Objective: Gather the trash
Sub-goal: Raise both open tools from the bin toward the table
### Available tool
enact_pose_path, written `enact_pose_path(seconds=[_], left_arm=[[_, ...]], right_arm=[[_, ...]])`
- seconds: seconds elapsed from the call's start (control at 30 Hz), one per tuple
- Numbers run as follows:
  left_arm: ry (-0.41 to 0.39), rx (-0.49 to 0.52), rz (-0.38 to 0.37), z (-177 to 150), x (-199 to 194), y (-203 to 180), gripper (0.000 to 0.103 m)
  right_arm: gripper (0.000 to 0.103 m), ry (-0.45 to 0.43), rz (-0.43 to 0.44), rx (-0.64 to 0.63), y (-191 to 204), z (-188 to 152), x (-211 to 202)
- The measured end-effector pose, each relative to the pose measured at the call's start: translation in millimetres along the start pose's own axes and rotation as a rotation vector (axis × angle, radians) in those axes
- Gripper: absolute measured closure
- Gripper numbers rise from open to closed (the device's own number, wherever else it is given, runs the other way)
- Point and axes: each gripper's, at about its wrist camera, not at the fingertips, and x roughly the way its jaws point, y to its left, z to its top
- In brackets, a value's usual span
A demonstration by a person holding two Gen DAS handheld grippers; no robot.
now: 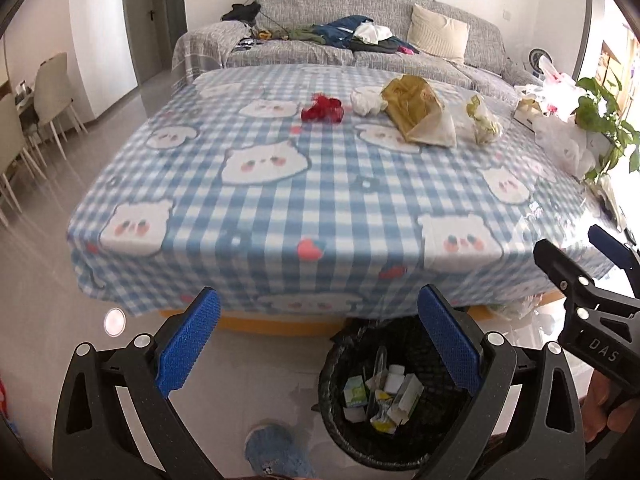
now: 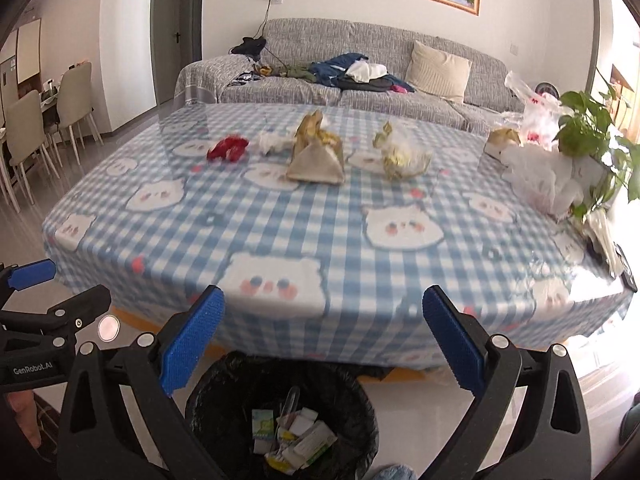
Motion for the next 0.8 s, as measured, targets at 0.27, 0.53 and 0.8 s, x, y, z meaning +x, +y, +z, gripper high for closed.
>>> enact_pose_path(seconds=[0.27,0.53,0.8], left_arm=[[0.026,-0.002,-0.006,35.6,29.1,-7.0,0.006],[0.026,0.001,0.011,74.6,56.3,-13.3,0.006],[0.040,-0.027,0.031,107.2,89.2,-6.8,0.006]], right_arm=[[0.008,0.002,0.011,0.022,-14.2,37.6,30.5],[0.008,0.001,0.011,0.004,-19.8,64.7,59.1],[0.008,0.023,-0.001,0.026,-39.4,87.5,96.7]])
